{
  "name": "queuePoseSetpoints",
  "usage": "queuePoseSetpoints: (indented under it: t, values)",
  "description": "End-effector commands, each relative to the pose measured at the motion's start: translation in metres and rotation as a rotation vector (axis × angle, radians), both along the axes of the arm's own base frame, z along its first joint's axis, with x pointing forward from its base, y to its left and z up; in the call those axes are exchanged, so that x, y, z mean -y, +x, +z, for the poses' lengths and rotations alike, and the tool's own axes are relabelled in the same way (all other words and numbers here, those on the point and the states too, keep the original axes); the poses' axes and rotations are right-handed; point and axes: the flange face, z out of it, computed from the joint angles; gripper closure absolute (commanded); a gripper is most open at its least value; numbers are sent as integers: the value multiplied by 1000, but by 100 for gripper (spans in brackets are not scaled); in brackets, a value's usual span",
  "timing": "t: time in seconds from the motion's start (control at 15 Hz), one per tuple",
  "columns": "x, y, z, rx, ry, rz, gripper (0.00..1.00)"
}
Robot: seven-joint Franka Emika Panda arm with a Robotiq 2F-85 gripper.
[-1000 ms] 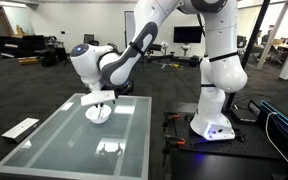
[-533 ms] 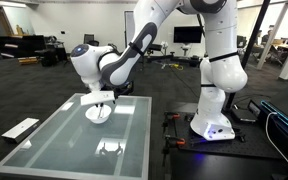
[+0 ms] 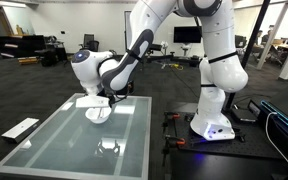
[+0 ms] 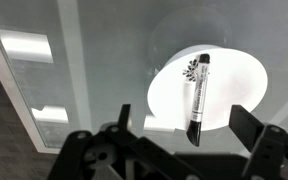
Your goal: Take the marker from the bowl and put it on the table
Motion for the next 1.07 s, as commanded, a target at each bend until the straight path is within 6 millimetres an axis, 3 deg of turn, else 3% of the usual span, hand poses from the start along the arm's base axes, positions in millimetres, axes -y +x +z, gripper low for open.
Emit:
queuePoseSetpoints:
  t: [0.0, 0.93, 1.0]
  values:
    - [0, 15, -10, 53, -31, -41, 0]
    - [28, 45, -36, 63, -78, -132, 0]
    - [28, 46, -37, 63, -80, -133, 7]
